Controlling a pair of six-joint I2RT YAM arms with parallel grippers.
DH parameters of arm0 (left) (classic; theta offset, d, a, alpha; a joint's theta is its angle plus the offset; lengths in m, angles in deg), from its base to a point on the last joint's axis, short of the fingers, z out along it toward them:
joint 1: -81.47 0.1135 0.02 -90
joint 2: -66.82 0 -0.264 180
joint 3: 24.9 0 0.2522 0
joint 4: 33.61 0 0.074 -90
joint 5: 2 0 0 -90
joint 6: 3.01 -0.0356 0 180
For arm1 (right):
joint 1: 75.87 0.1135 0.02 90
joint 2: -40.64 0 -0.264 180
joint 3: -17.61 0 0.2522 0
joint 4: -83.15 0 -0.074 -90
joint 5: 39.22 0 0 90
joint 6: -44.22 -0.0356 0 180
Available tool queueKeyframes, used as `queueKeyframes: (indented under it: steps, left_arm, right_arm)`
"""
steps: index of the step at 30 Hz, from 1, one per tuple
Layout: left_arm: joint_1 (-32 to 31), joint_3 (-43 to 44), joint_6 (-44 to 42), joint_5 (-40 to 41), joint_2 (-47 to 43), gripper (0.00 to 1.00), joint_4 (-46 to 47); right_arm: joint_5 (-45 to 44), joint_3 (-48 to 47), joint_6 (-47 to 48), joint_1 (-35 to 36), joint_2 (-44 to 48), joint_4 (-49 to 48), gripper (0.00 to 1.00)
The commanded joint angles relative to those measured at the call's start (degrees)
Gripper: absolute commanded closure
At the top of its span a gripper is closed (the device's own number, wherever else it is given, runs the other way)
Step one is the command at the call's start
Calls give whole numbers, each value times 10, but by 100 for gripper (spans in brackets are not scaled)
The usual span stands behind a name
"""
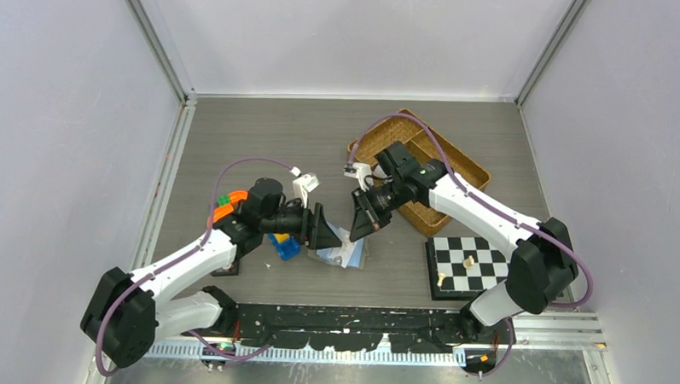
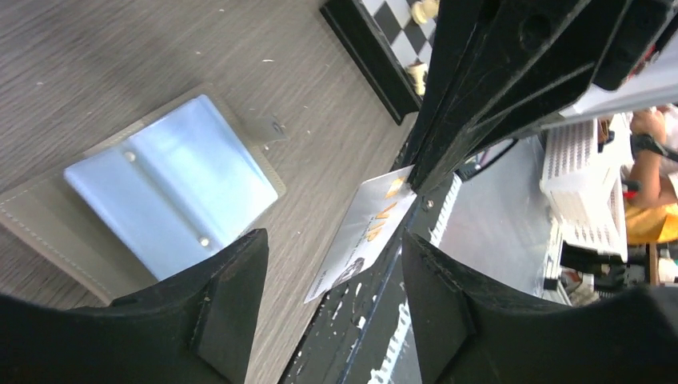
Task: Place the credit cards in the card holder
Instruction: Pick up the credit card from the storage box.
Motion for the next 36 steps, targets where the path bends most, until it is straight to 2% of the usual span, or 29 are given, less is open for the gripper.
queueKeyframes:
  steps: [1,5,8,11,13,17,18,20,24,26,28,32,36]
  left_arm:
    - [2,26,0,-82,-21,40,2]
    - [1,21,22,-133,-9,53,33]
    - [2,3,69,-169,-3,58,102]
    - [1,-2,78,-183,4,62,118]
    - [0,-2,81,-188,9,70,121]
    - [-3,-2,88,-198,15,97,132]
    - [-3,-3,90,-199,15,100,135]
    - [-4,-5,95,-199,12,100,144]
    - [-4,-24,116,-154,-10,100,186]
    - [-4,-45,148,-107,-21,100,240]
    - [-3,-58,162,-63,-32,100,272]
    - [-3,-64,163,23,-62,100,268]
    - [-3,-74,168,66,-85,100,283]
  right_arm:
    - [54,-31,27,0,35,39,100]
    - [61,-38,30,0,38,46,99]
    - [60,-42,33,-1,37,52,100]
    - [65,-42,36,0,37,50,100]
    - [68,-43,36,0,35,47,99]
    - [61,-53,36,0,36,44,99]
    - [60,-55,34,-1,38,40,99]
    - [52,-56,28,0,44,32,90]
    - [36,-42,11,-1,61,-6,53]
    - [22,-26,-8,-3,73,-36,43]
    - [9,-10,-29,-8,87,-67,38]
    - [11,32,-76,-19,119,-130,35]
    - [-4,70,-111,-28,144,-165,34]
